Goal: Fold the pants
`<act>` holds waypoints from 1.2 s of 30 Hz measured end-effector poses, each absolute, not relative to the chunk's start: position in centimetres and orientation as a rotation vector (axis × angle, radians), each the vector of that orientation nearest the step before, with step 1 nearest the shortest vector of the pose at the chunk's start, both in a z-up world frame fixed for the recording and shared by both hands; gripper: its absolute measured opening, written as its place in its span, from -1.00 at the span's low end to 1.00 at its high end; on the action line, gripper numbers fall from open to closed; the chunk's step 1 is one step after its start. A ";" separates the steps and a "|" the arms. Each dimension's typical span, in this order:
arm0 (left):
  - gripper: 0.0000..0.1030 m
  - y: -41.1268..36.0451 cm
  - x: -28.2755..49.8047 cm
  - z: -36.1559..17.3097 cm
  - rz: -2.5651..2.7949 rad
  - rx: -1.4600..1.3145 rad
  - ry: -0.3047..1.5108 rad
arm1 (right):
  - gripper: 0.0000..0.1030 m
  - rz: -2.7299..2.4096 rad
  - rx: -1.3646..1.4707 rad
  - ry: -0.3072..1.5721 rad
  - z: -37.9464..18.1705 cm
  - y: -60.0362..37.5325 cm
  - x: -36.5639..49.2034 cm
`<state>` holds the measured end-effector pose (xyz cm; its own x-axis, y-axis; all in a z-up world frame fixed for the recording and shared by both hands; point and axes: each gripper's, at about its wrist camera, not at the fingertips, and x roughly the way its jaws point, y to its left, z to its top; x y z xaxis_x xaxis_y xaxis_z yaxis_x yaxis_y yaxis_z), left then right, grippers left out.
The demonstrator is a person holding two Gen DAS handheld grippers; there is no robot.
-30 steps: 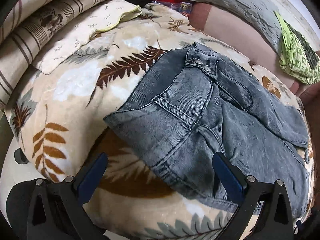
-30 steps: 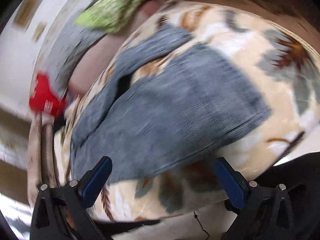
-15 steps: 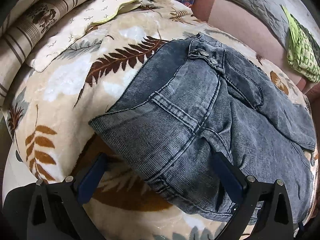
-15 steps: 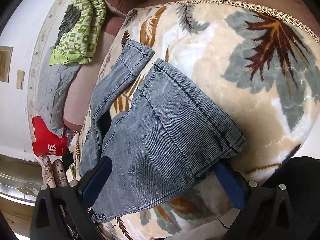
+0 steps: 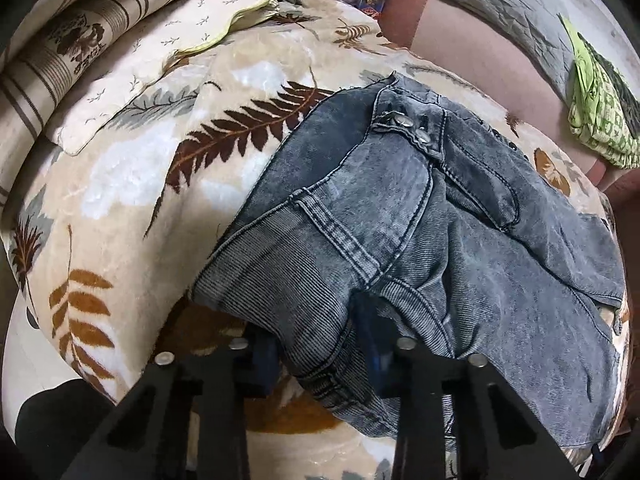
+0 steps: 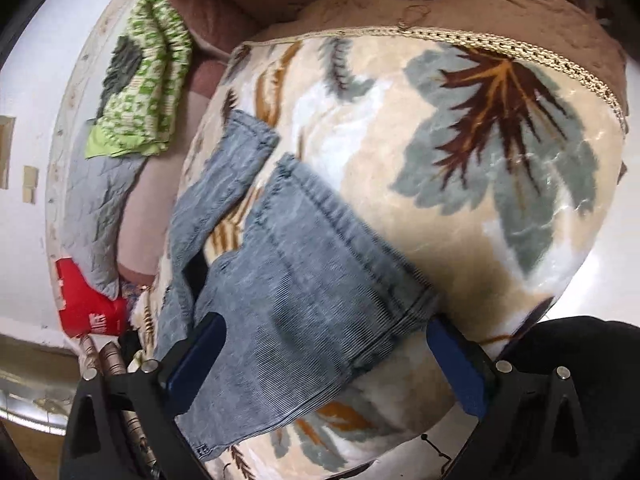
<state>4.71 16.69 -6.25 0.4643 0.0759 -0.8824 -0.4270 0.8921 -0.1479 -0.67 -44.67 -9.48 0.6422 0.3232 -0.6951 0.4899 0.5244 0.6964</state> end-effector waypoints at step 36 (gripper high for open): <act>0.18 13.9 3.6 -0.8 0.306 -0.152 0.867 | 0.41 -0.119 0.347 1.032 -3.6 -44.3 13.3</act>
